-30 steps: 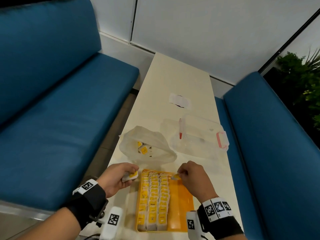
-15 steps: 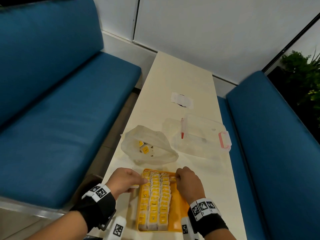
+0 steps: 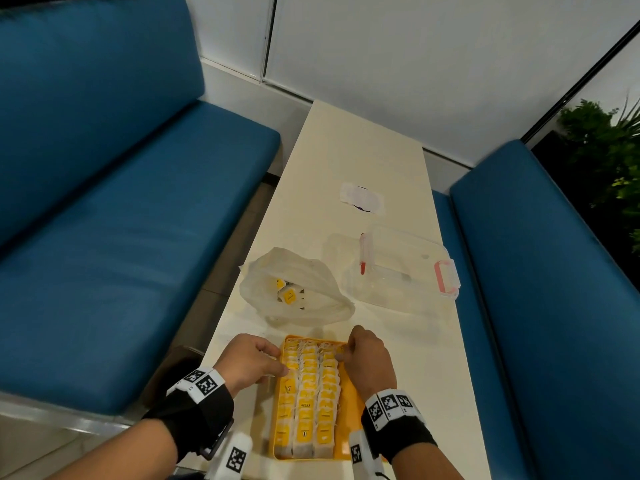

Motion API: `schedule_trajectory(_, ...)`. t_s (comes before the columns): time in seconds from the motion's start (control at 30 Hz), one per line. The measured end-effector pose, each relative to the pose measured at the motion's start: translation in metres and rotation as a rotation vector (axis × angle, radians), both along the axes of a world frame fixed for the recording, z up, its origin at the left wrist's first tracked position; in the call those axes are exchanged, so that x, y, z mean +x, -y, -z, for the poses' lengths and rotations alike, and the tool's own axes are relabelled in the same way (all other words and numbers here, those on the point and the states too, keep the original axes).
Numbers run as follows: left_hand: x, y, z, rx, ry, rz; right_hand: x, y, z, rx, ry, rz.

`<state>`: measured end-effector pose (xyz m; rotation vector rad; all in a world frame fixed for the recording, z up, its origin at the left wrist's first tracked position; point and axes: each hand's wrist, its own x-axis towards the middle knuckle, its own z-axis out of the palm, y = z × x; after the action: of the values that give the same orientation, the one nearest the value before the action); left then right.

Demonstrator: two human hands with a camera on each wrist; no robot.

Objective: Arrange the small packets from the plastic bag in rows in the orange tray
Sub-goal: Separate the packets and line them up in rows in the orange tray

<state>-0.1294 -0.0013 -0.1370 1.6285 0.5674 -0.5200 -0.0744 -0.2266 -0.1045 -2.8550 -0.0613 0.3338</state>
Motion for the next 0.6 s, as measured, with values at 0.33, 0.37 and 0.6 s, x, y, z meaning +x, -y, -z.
schedule_trajectory(0.33,-0.003,-0.004,-0.007,-0.091,-0.023,-0.009,0.0,0.0,-0.001,0.028,-0.002,0.004)
schedule_trajectory(0.37,-0.004,-0.005,-0.009,-0.129,-0.03,-0.034,-0.001,0.002,-0.002,0.05,0.003,0.014)
schedule_trajectory(0.6,-0.006,-0.013,-0.026,-0.438,-0.109,-0.201,-0.006,0.016,-0.013,0.202,0.126,0.053)
